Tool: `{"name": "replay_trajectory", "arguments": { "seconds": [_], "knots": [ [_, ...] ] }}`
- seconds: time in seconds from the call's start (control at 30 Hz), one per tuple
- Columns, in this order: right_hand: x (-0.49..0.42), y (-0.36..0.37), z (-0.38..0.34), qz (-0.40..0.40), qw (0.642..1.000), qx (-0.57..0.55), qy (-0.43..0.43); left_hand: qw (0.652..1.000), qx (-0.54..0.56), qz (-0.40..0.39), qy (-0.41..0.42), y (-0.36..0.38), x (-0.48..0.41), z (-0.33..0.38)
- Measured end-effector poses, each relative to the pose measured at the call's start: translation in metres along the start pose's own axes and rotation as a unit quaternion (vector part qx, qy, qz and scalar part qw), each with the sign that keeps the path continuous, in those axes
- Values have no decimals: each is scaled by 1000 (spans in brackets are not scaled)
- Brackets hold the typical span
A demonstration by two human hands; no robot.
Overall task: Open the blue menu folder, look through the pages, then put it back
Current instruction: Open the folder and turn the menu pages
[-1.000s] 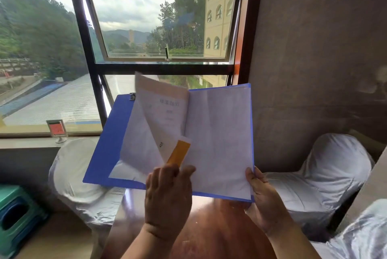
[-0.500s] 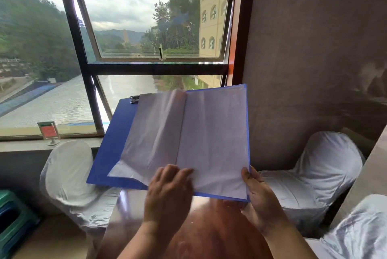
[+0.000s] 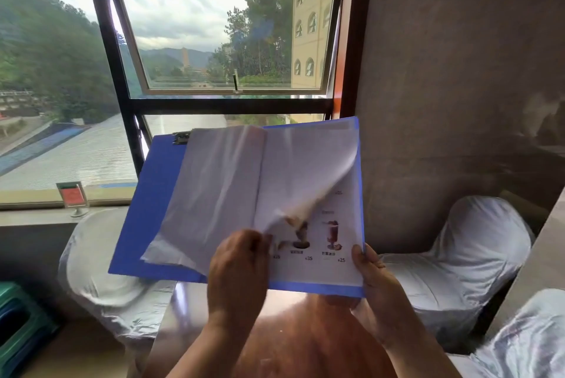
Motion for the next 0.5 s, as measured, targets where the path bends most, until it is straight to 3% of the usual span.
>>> {"name": "replay_trajectory", "arguments": {
  "seconds": [0.03, 0.1, 0.17, 0.33, 0.5],
  "knots": [
    [1, -3, -4, 1, 1000, 6, -4, 990, 97, 27, -94, -6, -1, -16],
    [1, -10, -10, 10, 1000, 17, -10, 918, 303, 76, -245, -11, 2, -44],
    [0, -16, -14, 22, 999, 20, -13, 851, 411, 97, -313, -13, 8, -56],
    [-2, -21, -20, 29, 999, 3, -25, 893, 316, 13, -319, -9, 22, -66],
    [-4, -20, -26, 32, 999, -7, -23, 865, 311, -8, -393, -10, 33, -98]
  ]
}}
Point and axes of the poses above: each hand's wrist, its own x-axis away from the middle knuckle, its own y-axis out of the palm, z = x × y, the point moved 5 cm from there along -x, towards the middle knuckle, and after that the axes turned 7 degrees about -z, right-handed, at the moved point
